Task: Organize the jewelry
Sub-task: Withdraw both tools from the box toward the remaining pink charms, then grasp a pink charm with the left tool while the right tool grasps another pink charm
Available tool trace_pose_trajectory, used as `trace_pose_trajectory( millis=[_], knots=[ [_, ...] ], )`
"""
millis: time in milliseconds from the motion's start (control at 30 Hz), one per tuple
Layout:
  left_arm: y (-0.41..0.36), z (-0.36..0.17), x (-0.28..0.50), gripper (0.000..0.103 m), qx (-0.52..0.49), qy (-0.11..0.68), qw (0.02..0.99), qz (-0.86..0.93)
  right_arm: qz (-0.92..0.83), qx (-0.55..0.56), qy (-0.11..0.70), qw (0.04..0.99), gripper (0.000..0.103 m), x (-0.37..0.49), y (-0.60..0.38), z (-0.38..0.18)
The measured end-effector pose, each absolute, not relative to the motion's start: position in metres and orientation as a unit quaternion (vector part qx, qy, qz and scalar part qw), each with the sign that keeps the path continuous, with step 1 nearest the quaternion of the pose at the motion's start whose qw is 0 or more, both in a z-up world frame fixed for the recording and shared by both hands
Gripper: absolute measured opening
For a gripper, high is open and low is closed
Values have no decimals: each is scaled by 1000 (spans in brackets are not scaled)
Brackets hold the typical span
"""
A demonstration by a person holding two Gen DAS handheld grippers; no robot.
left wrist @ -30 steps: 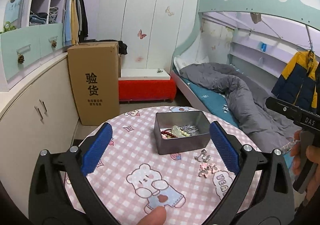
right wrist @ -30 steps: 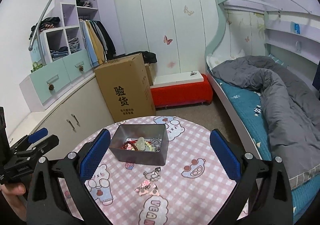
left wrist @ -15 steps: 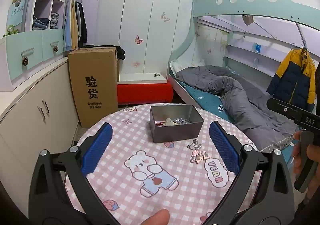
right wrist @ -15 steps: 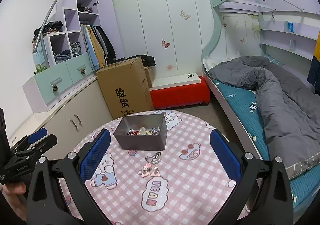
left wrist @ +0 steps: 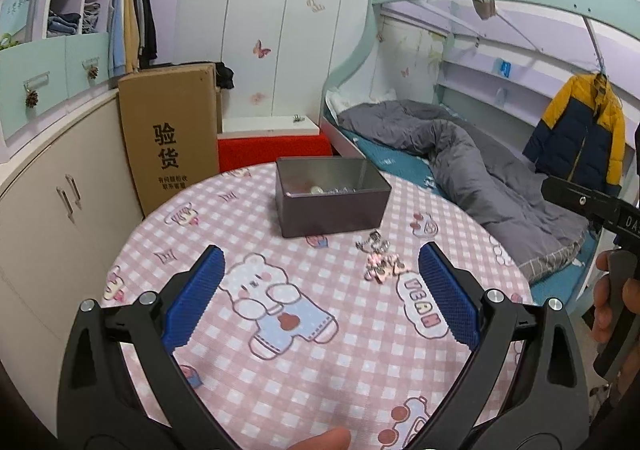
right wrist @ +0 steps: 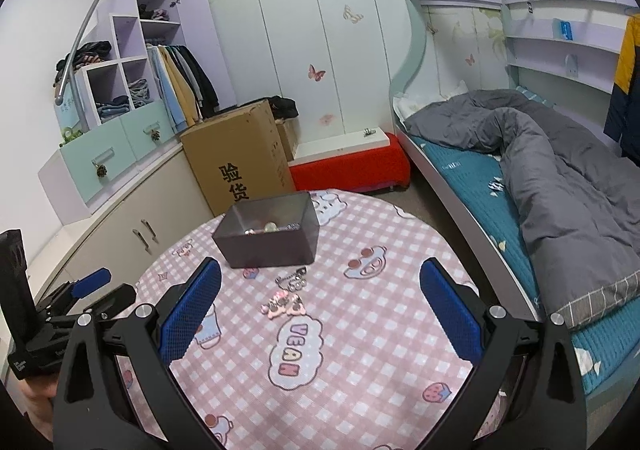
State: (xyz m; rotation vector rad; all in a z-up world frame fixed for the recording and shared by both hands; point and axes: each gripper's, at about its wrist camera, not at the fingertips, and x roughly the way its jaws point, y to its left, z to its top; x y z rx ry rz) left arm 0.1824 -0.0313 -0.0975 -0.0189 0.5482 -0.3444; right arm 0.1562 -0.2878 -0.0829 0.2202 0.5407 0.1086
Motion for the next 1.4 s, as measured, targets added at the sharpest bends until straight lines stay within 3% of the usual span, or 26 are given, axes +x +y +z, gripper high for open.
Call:
trace_pose_trajectory(
  millis=[467,767,833,900,967,1167,1400],
  knots=[
    [-100,-176,243,95,84,379,902,-187,46,114,318,940,96,169,-298,-130],
    [-131,-198,281,94,124,415,884,-179,45,116,342,931,96,177,-306,-148],
    [-134,-201,285,79,122,423,877,-195,42,116,346,930,96,178,-309,-152],
    [-133,-199,286,51,100,422,875,-216,41,117,350,928,96,180,-309,-154],
    [-130,-197,287,32,91,419,875,-225,40,116,353,927,96,181,-309,-156],
    [-115,-196,286,21,72,417,872,-247,46,107,361,925,96,186,-302,-157],
    [-95,-196,282,20,64,414,873,-249,61,84,380,919,96,199,-283,-164]
  ],
)
